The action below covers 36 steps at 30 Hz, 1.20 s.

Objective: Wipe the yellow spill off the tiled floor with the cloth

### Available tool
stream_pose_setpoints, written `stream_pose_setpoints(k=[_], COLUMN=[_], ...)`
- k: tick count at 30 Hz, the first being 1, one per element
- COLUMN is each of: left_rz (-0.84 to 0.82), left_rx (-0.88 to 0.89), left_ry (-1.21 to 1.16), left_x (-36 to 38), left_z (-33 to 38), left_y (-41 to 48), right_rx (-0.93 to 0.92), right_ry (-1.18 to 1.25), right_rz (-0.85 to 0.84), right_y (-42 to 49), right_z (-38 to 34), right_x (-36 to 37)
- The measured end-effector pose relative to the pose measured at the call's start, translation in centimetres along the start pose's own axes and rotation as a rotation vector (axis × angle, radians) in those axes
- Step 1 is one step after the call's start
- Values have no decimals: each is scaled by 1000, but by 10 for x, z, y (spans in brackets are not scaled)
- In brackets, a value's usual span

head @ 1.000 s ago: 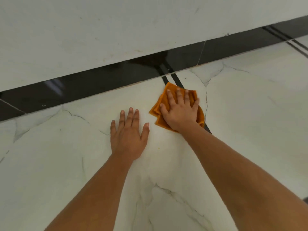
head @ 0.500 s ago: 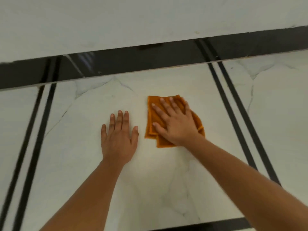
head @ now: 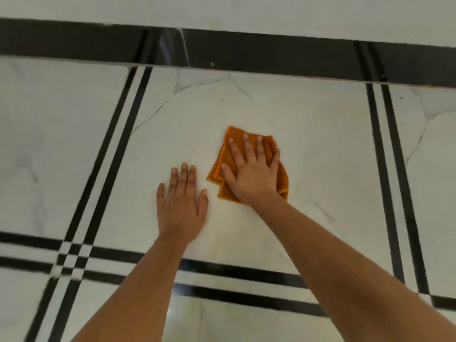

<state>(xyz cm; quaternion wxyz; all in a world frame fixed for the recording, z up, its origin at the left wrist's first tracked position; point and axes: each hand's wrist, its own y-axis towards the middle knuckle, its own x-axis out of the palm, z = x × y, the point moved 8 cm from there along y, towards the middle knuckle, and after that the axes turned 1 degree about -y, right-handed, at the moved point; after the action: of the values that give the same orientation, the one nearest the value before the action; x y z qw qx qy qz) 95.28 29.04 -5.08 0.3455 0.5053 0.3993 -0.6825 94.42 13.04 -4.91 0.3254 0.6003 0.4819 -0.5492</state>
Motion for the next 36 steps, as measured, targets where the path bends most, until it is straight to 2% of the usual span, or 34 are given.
stream_pose_setpoints(k=[2,4,6,9,10,13,14,18,19,23,27,30,36], left_rz=[-5,-12,-3,4,12,12,7,-36,-53,-98,-122,-109,-15], left_rx=[-30,-16,-25,-42,-54,-47,-29,60,68,170,296,316,315], left_ry=[1,5,-3,-16,-27,-57,-55,-34,-44,-65,-32,-47,-93], left_x=[0,3,7,15,15,16,18,21,22,24,34,38,39], left_z=[-8,-10,-17,-21,-25,-42,-47,-63,-64,-69,-70,-59,-38], left_y=[-22,-42,-76,-111,-118,-139,-144,-178,-182,-203,-237,-254,-256], right_rx=[-245,-381,-365,-117,-119,-382,-399,-37,-33,-250,-95,-77,-117], right_ry=[-63,-114,-129,-59,-40,-95,-104,-42,-40,-118,-126,-194,-158], right_rz=[-52,-84,-93,-63,-59,-102,-134,-170,-209,-337,-377,-480,-369], right_y=[-42,-65,-61,-75,-92,-161,-169,-174,-180,-260,-297,-292,-294], right_z=[-30,-22,-23,-34,-44,-65,-60,-52,-62,-101,-87,-87,-85], right_x=[13,15,15,19,22,34,37,36,39,51,58,60,62])
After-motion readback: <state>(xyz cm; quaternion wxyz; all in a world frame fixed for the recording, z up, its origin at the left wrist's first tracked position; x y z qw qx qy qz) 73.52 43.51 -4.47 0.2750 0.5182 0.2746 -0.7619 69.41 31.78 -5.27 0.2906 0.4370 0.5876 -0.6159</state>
